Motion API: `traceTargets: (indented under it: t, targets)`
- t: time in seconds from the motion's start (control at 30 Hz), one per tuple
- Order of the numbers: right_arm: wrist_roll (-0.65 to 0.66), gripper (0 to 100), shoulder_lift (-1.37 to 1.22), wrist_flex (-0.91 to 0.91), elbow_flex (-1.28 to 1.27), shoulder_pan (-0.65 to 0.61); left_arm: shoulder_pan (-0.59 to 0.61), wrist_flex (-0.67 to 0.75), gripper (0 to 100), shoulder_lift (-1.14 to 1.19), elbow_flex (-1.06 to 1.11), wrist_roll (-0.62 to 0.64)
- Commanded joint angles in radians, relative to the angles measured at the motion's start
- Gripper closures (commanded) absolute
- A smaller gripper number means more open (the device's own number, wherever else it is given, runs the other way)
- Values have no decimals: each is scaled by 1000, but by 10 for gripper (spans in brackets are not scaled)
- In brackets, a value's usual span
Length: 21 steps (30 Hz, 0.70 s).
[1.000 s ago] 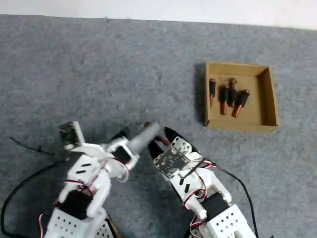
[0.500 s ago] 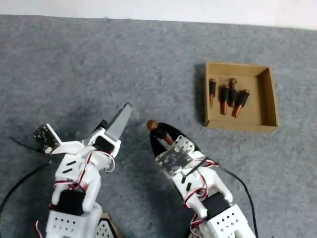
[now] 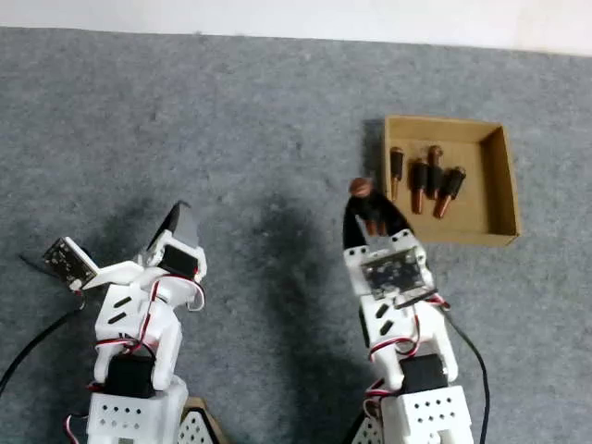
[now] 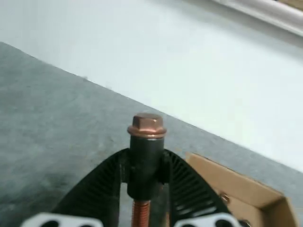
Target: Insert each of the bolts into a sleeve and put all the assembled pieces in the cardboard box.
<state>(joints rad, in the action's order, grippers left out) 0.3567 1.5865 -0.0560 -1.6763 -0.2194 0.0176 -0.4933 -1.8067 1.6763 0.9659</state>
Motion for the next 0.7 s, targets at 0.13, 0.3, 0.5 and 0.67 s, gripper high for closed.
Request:
traceTargets:
  t: [0.13,0.3,0.5,0.67]
  targets:
    - [-11,992,-168,1,156,133,12,17,993,-12,21,-5]
    - [-11,992,-627,1,476,208,12,17,993,-12,21,-5]
    - [-120,989,-1102,-5,851,323,7,9,993,-12,21,-77]
    - [-181,989,-1333,-7,1056,418,5,-11,993,-12,21,-81]
